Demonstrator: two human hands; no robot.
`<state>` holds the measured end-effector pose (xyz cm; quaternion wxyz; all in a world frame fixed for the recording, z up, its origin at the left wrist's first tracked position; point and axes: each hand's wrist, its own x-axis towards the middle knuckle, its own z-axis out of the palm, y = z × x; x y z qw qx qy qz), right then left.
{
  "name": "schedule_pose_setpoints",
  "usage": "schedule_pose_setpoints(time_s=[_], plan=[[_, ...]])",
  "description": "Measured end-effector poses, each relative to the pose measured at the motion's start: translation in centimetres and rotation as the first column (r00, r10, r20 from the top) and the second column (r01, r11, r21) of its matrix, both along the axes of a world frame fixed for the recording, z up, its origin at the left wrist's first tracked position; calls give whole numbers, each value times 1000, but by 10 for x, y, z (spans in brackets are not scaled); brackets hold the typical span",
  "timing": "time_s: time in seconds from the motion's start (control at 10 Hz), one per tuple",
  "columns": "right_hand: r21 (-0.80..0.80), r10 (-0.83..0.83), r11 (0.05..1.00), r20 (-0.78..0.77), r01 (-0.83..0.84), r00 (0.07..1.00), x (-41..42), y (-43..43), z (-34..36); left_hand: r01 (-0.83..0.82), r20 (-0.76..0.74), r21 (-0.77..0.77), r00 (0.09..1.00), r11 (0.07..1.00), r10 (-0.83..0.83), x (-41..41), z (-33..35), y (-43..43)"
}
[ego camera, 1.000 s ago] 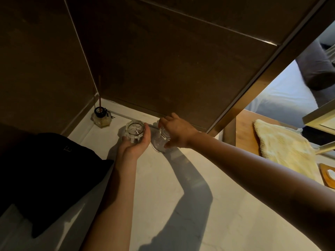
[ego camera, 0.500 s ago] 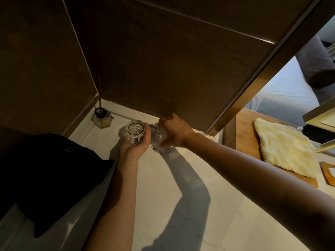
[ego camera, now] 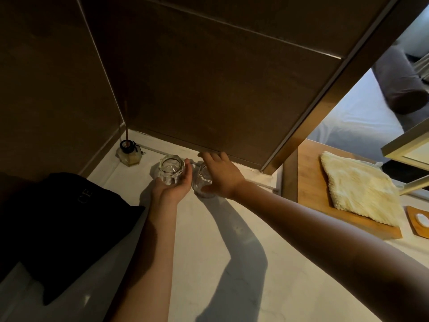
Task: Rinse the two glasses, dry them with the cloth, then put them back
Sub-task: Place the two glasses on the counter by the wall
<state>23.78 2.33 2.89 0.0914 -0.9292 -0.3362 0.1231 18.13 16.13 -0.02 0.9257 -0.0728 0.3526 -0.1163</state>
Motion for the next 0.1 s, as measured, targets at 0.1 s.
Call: schedule_pose_setpoints(time_s=[0.1], plan=[[189, -97, 976, -64, 107, 993, -12, -9, -11, -334, -132, -197, 941, 922, 312, -10, 25, -8]])
